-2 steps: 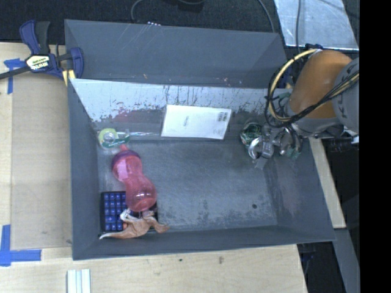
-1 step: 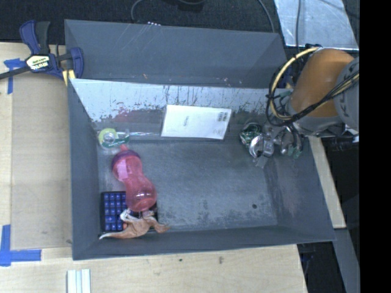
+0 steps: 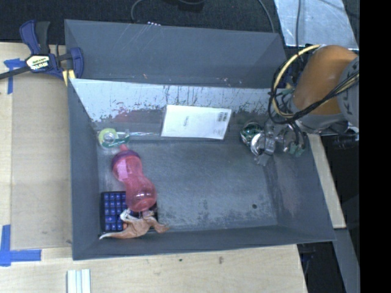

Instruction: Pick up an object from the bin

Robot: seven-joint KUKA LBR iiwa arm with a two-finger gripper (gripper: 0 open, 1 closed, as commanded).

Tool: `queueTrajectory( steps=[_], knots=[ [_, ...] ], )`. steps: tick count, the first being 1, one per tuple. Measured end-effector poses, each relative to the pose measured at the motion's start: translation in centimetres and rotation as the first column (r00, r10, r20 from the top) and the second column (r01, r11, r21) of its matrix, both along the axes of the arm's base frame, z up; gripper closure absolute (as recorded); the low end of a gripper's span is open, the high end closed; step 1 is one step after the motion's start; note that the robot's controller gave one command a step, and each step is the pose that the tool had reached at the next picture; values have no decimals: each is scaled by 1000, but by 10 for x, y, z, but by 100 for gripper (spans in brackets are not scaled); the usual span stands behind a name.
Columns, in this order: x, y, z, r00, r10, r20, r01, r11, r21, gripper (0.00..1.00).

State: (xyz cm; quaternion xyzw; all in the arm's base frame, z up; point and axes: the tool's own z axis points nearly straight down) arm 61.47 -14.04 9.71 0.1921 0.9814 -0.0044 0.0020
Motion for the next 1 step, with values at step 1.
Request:
queueTrajectory(
  steps=[1],
  knots=[
    [0, 0, 17, 1000, 0, 2, 0, 1000, 1, 100]
  ],
)
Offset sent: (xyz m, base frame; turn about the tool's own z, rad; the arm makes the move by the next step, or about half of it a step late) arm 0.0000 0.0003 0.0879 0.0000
